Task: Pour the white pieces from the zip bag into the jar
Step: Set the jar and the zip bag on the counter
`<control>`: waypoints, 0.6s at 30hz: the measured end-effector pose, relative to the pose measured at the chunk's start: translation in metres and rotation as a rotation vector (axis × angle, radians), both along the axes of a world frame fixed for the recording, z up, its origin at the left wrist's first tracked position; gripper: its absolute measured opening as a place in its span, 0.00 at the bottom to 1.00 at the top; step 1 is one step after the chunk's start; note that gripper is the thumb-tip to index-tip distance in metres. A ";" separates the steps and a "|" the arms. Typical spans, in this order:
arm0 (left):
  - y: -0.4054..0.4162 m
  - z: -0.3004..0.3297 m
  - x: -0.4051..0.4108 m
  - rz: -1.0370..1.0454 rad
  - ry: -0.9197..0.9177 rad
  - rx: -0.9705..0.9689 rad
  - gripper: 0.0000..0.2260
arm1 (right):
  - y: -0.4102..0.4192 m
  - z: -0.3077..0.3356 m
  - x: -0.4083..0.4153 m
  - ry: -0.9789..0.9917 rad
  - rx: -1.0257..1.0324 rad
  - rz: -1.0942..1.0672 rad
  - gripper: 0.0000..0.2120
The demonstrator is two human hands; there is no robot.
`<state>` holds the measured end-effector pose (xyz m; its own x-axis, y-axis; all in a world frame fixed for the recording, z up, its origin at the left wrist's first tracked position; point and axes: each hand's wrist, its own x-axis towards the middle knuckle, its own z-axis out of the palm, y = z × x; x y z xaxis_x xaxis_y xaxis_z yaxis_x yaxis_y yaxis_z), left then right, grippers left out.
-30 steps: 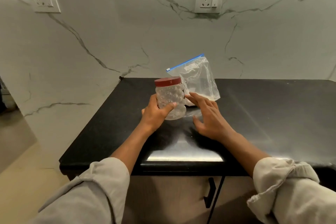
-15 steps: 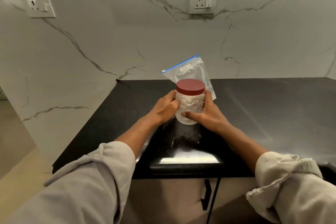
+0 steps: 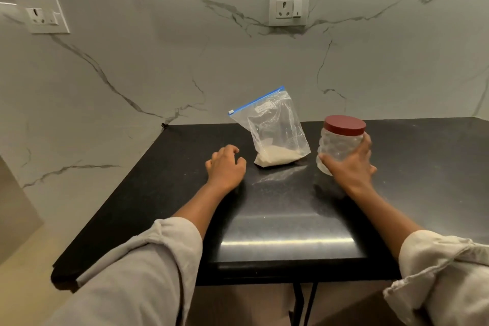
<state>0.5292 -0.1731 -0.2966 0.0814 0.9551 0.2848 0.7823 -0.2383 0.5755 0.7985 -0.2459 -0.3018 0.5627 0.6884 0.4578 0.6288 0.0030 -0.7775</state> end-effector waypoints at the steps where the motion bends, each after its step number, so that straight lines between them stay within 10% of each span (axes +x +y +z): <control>1: 0.003 -0.001 0.002 0.008 -0.025 -0.019 0.16 | 0.000 -0.001 0.001 -0.011 0.000 0.007 0.49; 6: 0.012 0.010 0.019 -0.004 -0.421 -0.157 0.20 | -0.006 0.005 -0.012 -0.070 -0.026 -0.102 0.58; 11: 0.020 0.030 0.041 -0.026 -0.945 -0.332 0.22 | -0.018 0.026 -0.051 -0.408 0.516 -0.035 0.30; 18: 0.037 0.060 0.041 -0.052 -1.192 -0.465 0.15 | 0.013 0.043 -0.094 -0.362 0.269 0.239 0.23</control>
